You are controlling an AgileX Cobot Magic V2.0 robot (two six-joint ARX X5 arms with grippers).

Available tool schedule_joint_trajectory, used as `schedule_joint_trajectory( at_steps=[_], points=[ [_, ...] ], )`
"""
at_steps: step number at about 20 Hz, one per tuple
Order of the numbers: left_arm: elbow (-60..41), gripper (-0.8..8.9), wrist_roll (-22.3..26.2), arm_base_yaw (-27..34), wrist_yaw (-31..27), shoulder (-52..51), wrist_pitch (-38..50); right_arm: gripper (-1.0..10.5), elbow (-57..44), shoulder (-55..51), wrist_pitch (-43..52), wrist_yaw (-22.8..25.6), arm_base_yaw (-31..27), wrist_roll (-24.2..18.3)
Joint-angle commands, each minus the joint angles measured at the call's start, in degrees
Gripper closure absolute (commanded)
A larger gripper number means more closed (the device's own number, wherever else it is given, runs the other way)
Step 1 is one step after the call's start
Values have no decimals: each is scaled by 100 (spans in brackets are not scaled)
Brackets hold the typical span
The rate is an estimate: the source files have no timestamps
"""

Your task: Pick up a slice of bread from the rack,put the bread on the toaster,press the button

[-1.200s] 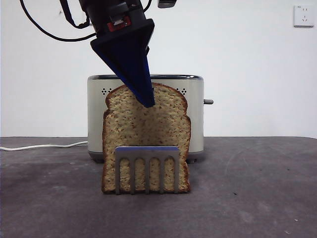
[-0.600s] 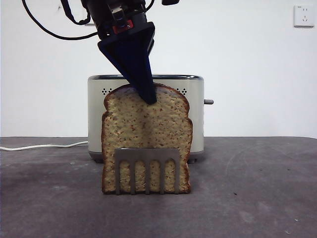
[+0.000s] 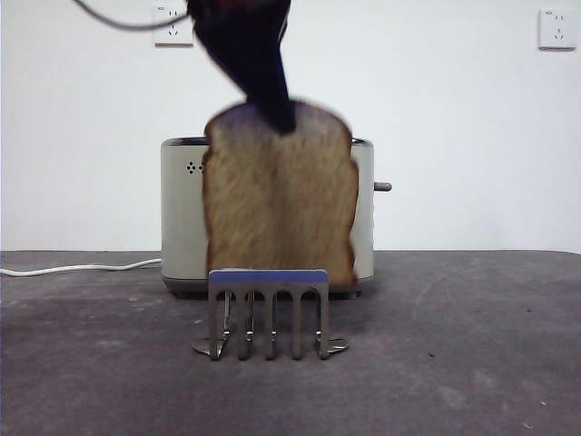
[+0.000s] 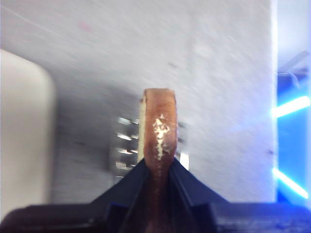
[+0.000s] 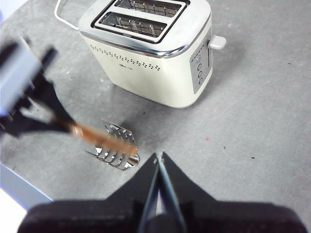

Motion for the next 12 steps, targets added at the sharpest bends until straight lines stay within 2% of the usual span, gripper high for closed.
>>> schedule_joint_trajectory(
  at_steps=[1, 5, 10, 12],
  points=[
    [525, 820, 57, 0, -107, -48, -144, 958, 7, 2, 2, -7, 9, -28],
    [1698, 820, 149, 4, -769, -48, -387, 958, 7, 2, 2, -4, 9, -28],
    [2721, 821, 796, 149, -1587, -48, -354, 958, 7, 2, 0, -4, 9, -31],
    [2756, 821, 1167, 304, -1650, -48, -275, 958, 7, 2, 2, -4, 9, -28]
  ],
)
